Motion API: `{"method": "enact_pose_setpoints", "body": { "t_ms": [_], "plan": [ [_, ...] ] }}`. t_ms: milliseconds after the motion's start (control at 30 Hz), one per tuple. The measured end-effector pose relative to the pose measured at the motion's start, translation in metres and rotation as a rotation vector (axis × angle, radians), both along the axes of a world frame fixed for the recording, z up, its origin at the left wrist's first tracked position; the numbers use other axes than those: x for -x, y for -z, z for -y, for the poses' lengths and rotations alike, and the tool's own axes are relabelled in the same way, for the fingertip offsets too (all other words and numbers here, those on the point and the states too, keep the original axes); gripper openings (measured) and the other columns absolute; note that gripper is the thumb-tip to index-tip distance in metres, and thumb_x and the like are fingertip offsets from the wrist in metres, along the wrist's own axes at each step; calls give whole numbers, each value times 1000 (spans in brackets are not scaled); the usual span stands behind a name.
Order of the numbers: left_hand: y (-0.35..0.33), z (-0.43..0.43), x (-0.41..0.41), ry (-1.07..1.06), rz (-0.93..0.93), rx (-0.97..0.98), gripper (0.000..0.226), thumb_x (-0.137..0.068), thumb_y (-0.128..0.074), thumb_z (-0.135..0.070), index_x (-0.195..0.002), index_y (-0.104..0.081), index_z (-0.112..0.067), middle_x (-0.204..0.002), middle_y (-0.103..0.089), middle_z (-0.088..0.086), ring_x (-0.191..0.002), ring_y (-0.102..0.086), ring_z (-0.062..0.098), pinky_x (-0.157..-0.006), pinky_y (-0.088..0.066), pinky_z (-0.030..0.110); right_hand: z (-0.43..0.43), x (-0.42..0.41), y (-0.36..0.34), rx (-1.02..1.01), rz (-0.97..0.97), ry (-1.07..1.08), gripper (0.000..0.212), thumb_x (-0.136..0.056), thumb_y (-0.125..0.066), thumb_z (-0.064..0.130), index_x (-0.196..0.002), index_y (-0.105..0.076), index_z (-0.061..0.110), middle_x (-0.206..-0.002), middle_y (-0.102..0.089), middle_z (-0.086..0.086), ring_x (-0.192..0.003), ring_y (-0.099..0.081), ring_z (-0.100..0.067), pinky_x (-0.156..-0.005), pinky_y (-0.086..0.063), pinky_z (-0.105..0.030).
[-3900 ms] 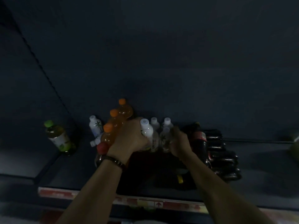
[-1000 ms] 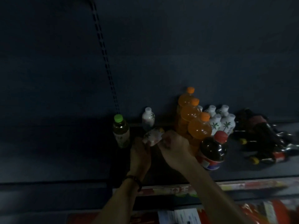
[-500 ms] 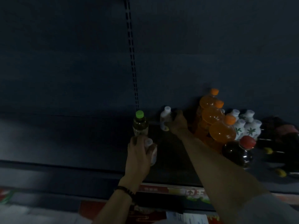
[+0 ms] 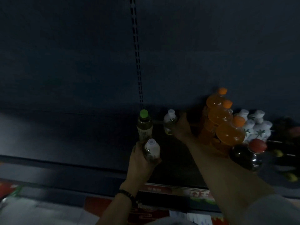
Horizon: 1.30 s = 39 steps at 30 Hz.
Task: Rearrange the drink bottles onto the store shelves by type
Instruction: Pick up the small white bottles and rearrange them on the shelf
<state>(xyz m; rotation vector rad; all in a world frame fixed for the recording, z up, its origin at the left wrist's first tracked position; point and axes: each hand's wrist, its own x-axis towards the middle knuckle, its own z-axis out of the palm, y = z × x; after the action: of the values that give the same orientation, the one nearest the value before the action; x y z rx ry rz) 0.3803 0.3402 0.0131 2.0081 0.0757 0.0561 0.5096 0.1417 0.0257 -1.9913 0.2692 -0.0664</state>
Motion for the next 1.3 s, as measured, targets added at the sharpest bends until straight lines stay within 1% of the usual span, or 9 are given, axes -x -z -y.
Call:
{"method": "enact_pose_setpoints", "body": {
  "t_ms": [100, 267, 367, 533, 667, 867, 1067, 1200, 1300],
  "plan": [
    [9, -3, 2, -4, 57, -41, 81, -58, -97, -39, -127, -55, -42, -122, -58, -17, -111, -61, 4, -87, -55, 27, -6, 19, 4, 6, 42, 20, 86, -70, -98, 27, -139, -48, 17, -124, -60, 2, -112, -61, -18, -87, -54, -29],
    [21, -4, 6, 73, 49, 50, 78, -76, -91, -18, -141, -50, -37, -128, -66, -16, -116, -66, 1, -94, -60, 25, -3, 61, 19, 151, -8, -72, 64, -84, -86, 25, -138, -52, 24, -126, -62, 6, -116, -64, -17, -98, -55, -36],
    [24, -5, 8, 77, 28, 118, 80, -81, -89, -13, -148, -48, -29, -131, -68, -13, -118, -66, -2, -96, -57, 17, 0, 84, 24, 112, -35, -144, 77, -83, -88, 22, -145, -45, 28, -128, -60, 14, -119, -61, -9, -96, -47, -29],
    [21, -6, 11, 35, 24, 164, 80, -73, -95, -19, -141, -54, -34, -121, -72, -16, -109, -69, -4, -83, -58, 13, -2, 108, 23, 105, -30, -170, 85, -72, -97, 30, -145, -53, 31, -133, -65, 14, -123, -62, -8, -95, -47, -24],
    [7, -7, 21, 28, -3, 282, 64, -77, -93, -16, -128, -62, -36, -114, -77, -13, -104, -74, 4, -77, -61, 20, -5, 131, 3, -4, -55, -180, 66, -75, -95, 13, -124, -60, 41, -112, -71, 19, -96, -69, 13, -70, -52, -5],
    [-55, -9, 31, 148, -20, 483, 52, -85, -84, -4, -130, -66, -24, -116, -79, -8, -108, -76, 9, -84, -60, 20, 0, 160, -69, -54, 52, -193, 67, -86, -86, 9, -138, -50, 33, -123, -70, 15, -113, -67, 7, -102, -60, -35],
    [-132, 27, 30, 275, 122, 574, 44, -81, -79, -12, -125, -71, -13, -113, -81, 2, -103, -78, 18, -79, -62, 27, 35, 183, -175, 135, 293, -221, 58, -92, -84, 26, -142, -56, 27, -123, -74, 11, -112, -73, -8, -92, -63, -39],
    [-179, 63, 26, 359, 238, 547, 51, -80, -81, -19, -130, -70, -15, -118, -80, -1, -109, -77, 20, -86, -63, 33, 67, 204, -224, 212, 391, -129, 54, -87, -87, 33, -134, -62, 29, -115, -76, 18, -103, -73, 3, -81, -60, -19],
    [-206, 100, 25, 418, 290, 452, 52, -79, -88, -21, -128, -71, -21, -118, -79, -4, -110, -76, 17, -89, -63, 40, 106, 213, -242, 196, 424, -18, 55, -83, -90, 37, -131, -66, 29, -114, -77, 15, -103, -74, -2, -85, -63, -30]
  ]
}}
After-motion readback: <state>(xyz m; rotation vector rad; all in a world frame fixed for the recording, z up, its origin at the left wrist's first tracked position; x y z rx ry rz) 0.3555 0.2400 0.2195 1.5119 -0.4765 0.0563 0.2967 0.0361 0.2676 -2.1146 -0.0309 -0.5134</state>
